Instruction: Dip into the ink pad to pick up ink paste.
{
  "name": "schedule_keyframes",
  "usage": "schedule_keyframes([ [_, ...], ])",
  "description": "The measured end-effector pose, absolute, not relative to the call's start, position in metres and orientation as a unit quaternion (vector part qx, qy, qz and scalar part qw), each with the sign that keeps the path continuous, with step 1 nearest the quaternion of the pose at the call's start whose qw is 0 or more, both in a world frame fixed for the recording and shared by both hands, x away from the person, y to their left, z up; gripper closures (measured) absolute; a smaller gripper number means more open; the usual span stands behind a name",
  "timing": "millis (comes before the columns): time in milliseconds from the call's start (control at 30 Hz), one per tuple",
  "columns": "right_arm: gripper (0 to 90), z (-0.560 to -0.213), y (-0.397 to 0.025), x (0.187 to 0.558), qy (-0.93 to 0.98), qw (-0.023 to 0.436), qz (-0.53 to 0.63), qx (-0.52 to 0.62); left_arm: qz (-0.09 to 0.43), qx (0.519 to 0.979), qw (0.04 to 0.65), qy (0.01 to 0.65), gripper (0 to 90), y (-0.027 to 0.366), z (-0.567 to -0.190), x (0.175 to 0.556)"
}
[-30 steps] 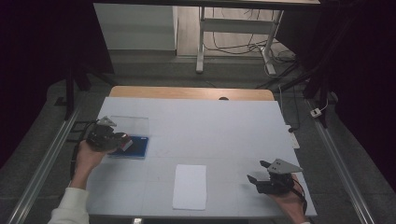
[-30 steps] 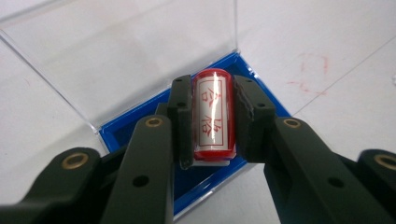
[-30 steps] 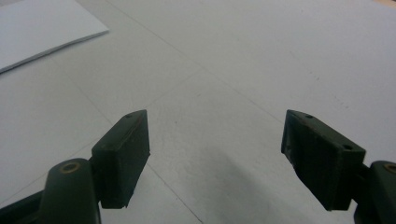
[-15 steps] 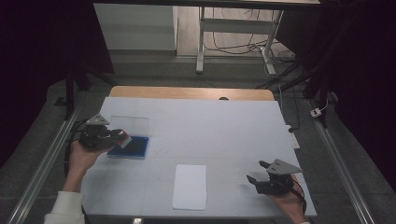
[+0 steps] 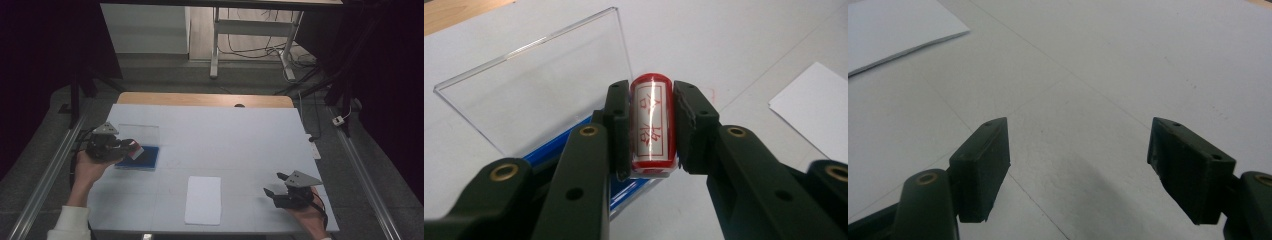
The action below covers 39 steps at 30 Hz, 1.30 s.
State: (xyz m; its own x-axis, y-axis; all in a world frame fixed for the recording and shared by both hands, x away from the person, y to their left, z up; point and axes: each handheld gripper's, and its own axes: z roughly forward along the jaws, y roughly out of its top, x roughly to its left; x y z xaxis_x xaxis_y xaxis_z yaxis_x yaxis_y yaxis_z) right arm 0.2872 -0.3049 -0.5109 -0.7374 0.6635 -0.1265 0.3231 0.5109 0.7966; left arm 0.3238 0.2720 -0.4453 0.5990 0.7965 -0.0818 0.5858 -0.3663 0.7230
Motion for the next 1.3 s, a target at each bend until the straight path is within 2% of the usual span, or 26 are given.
schedule_keyframes([
  [500, 24.8, -0.513, -0.305, 0.287, 0.845, 0.212, 0.394, 0.293, 0.143, 0.818, 0.327, 0.451, 70.4, 0.269, -0.477, 0.340],
  [1300, 24.8, -0.513, -0.308, 0.284, 0.845, 0.214, 0.390, 0.296, 0.152, 0.829, 0.293, 0.451, 70.4, 0.261, -0.494, 0.351],
])
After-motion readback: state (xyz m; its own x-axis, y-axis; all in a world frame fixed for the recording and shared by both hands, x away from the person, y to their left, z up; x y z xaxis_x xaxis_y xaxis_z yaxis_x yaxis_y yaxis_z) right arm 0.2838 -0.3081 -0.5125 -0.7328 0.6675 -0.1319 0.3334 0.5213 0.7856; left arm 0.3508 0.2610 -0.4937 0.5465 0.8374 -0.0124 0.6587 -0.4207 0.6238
